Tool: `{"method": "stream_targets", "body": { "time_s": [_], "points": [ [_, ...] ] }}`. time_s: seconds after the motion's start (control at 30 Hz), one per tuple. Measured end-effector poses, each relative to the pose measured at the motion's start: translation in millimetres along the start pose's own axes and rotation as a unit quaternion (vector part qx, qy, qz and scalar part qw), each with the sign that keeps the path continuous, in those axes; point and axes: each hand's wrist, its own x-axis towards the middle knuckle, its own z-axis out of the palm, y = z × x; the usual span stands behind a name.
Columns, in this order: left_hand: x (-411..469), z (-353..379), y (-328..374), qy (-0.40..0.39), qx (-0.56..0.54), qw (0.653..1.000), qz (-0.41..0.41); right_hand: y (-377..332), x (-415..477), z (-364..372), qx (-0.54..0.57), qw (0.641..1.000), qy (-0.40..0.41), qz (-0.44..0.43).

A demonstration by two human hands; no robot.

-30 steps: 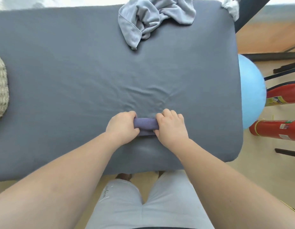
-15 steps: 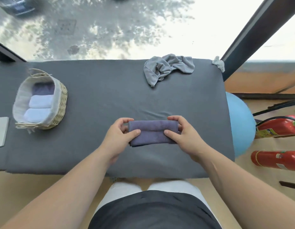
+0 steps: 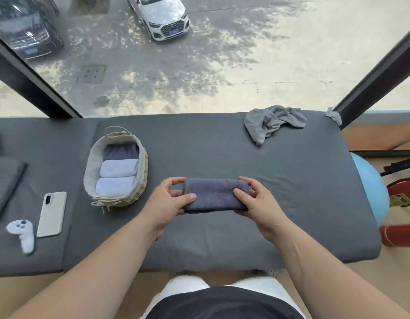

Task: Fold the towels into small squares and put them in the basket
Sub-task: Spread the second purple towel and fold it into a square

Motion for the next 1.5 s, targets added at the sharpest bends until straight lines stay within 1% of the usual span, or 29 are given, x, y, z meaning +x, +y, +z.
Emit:
{"method": "stream_targets", "body": {
  "time_s": [0.13,0.23,0.4,0.5,0.63,0.77,0.87,1.0,1.13,1.2,1.27,1.4,1.5],
  "points": [
    [-7,-50,0,0.059,-0.009,0.998,0.007,1,-7,60,0.026,1.0,0.0,0.01],
    [-11,-75,-8,0.109,-0.022,0.994,-0.005,2,-10,85,0.034,0.999,-0.028,0.014],
    [-20,-107,-20,0.151,-0.039,0.987,-0.039,3,-3,117,-0.015,0.997,-0.08,-0.001],
    [-26,-125,-25,0.17,-0.052,0.983,-0.043,2,5,136,-0.044,0.993,-0.111,-0.011],
    [-25,-156,-32,0.178,-0.055,0.981,-0.045,2,12,169,-0.08,0.989,-0.126,-0.014],
    [-11,-196,-43,0.181,-0.046,0.981,-0.05,3,24,210,-0.108,0.986,-0.126,0.008],
    [6,-233,-51,0.159,-0.023,0.985,-0.063,6,38,246,-0.144,0.983,-0.109,0.025],
    [39,-286,-55,0.117,0.005,0.99,-0.077,11,55,299,-0.169,0.982,-0.064,0.05],
    [82,-324,-54,0.084,0.068,0.99,-0.089,18,86,338,-0.199,0.977,-0.022,0.072],
    [103,-336,-56,0.074,0.116,0.987,-0.082,23,105,353,-0.212,0.974,-0.012,0.082],
    [124,-344,-58,0.08,0.178,0.979,-0.065,30,125,365,-0.214,0.973,0.002,0.086],
    [164,-354,-65,0.095,0.317,0.943,-0.029,42,159,384,-0.257,0.965,0.027,0.053],
    [183,-355,-68,0.12,0.417,0.901,-0.01,44,177,393,-0.299,0.954,0.019,0.027]
  ]
}}
